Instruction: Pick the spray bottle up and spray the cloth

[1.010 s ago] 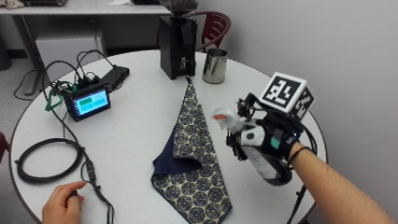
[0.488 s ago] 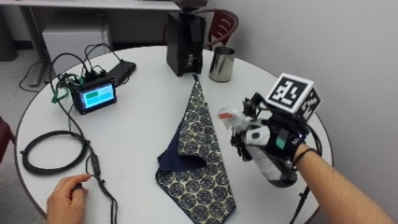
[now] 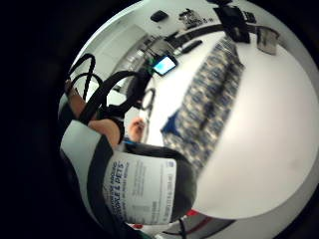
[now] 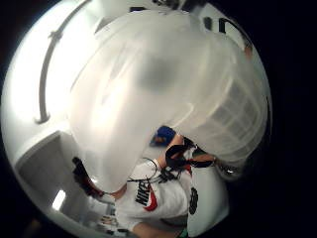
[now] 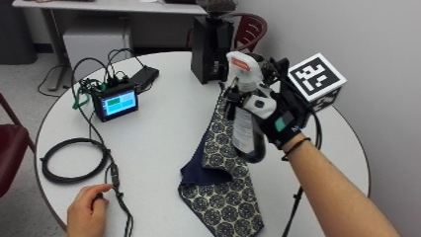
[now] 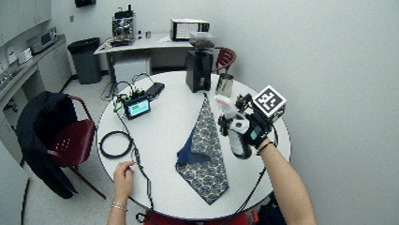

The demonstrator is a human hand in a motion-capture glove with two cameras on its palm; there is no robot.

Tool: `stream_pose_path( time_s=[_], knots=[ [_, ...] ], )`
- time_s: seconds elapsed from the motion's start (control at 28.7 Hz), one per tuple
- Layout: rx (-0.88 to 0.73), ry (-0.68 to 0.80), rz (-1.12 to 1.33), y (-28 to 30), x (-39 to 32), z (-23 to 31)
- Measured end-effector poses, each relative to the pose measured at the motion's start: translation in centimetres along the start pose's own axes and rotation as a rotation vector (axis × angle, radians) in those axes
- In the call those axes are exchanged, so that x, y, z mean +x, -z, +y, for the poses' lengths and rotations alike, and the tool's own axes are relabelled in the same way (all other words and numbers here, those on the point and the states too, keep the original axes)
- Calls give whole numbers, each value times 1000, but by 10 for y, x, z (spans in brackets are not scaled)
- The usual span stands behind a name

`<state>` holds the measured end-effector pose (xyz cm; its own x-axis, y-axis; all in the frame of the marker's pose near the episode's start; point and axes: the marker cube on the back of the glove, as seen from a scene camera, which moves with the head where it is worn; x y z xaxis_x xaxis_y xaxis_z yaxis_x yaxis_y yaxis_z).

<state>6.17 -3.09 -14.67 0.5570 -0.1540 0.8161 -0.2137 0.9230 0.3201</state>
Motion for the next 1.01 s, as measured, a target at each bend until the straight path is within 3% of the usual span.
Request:
stream_pose_path(
  time_s=[0.28,0.49,1.01],
  knots=[
    [41,73,-128,-63,29,-21],
    [61,5,-163,-73,77,-8],
    [49,9,-159,-94,114,-3]
  ],
)
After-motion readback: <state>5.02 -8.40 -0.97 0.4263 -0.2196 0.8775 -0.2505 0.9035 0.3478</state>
